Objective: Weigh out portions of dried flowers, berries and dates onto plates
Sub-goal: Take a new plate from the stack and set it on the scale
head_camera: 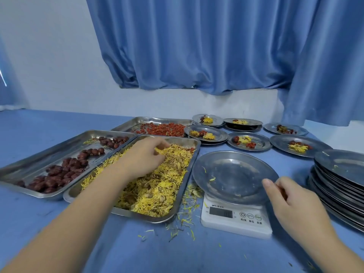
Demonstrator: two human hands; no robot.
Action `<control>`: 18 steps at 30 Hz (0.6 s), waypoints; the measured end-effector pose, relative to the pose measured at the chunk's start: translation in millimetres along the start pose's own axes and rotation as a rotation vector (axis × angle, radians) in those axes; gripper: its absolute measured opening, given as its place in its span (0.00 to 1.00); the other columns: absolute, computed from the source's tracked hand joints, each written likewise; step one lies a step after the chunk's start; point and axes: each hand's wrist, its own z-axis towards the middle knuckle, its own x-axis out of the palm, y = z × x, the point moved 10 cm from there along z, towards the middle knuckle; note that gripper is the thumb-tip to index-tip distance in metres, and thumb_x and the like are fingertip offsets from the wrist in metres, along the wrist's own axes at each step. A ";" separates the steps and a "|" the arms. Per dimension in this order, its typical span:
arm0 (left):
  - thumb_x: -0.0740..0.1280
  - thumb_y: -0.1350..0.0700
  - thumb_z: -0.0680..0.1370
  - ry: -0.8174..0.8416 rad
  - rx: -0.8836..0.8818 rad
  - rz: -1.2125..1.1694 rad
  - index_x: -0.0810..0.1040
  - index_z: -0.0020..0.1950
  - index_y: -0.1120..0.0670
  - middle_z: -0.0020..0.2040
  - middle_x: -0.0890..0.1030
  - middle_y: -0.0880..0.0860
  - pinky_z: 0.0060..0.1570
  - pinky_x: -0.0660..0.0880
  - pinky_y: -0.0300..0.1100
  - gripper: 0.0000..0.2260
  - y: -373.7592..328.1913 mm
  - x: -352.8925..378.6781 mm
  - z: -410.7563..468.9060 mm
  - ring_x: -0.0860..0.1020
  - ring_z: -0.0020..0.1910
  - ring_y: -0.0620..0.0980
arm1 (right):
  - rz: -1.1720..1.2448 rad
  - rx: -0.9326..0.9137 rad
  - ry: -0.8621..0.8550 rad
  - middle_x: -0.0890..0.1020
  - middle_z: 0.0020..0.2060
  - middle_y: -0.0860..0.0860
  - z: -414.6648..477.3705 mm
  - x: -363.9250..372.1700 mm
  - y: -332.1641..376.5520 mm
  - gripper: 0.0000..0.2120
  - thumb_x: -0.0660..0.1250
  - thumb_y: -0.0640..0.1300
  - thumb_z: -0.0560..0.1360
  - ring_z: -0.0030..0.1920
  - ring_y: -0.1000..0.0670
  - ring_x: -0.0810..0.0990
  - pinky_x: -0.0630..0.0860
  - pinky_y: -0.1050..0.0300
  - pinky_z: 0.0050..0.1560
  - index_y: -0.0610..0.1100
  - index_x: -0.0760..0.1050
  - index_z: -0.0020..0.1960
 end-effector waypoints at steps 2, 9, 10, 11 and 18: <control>0.69 0.54 0.77 0.180 -0.026 0.191 0.75 0.64 0.45 0.61 0.77 0.45 0.52 0.71 0.39 0.16 15.2 12.3 4.2 0.76 0.52 0.43 | 0.000 -0.002 -0.002 0.71 0.20 0.51 -0.6 0.3 1.1 0.24 0.53 0.66 0.71 0.27 0.49 0.73 0.70 0.52 0.29 0.46 0.66 0.31; 0.71 0.57 0.76 0.317 -0.014 0.362 0.77 0.62 0.46 0.58 0.79 0.49 0.52 0.75 0.41 0.15 19.0 21.8 14.6 0.77 0.53 0.45 | 0.019 -0.021 0.002 0.72 0.21 0.51 -1.9 -4.5 2.3 0.22 0.55 0.64 0.73 0.26 0.51 0.73 0.70 0.52 0.28 0.47 0.66 0.31; 0.70 0.56 0.76 0.299 -0.009 0.341 0.77 0.60 0.46 0.56 0.80 0.48 0.49 0.74 0.39 0.14 15.8 15.8 17.0 0.77 0.50 0.44 | 0.024 -0.017 0.007 0.72 0.21 0.51 -1.5 -4.7 1.3 0.22 0.56 0.63 0.74 0.27 0.51 0.73 0.70 0.52 0.29 0.47 0.66 0.31; 0.69 0.56 0.76 0.271 -0.009 0.306 0.77 0.60 0.45 0.55 0.80 0.47 0.48 0.75 0.39 0.13 12.4 8.2 19.3 0.78 0.48 0.43 | 0.032 -0.014 0.011 0.72 0.21 0.51 -1.0 -4.5 0.5 0.21 0.57 0.61 0.74 0.27 0.51 0.73 0.71 0.52 0.29 0.47 0.67 0.31; 0.61 0.59 0.80 0.199 -0.038 0.121 0.77 0.54 0.41 0.52 0.79 0.43 0.47 0.69 0.39 0.13 -3.6 -17.6 26.0 0.76 0.52 0.41 | 0.067 -0.033 0.031 0.72 0.21 0.52 -0.9 -3.1 3.0 0.19 0.57 0.61 0.74 0.27 0.53 0.73 0.69 0.54 0.27 0.49 0.68 0.32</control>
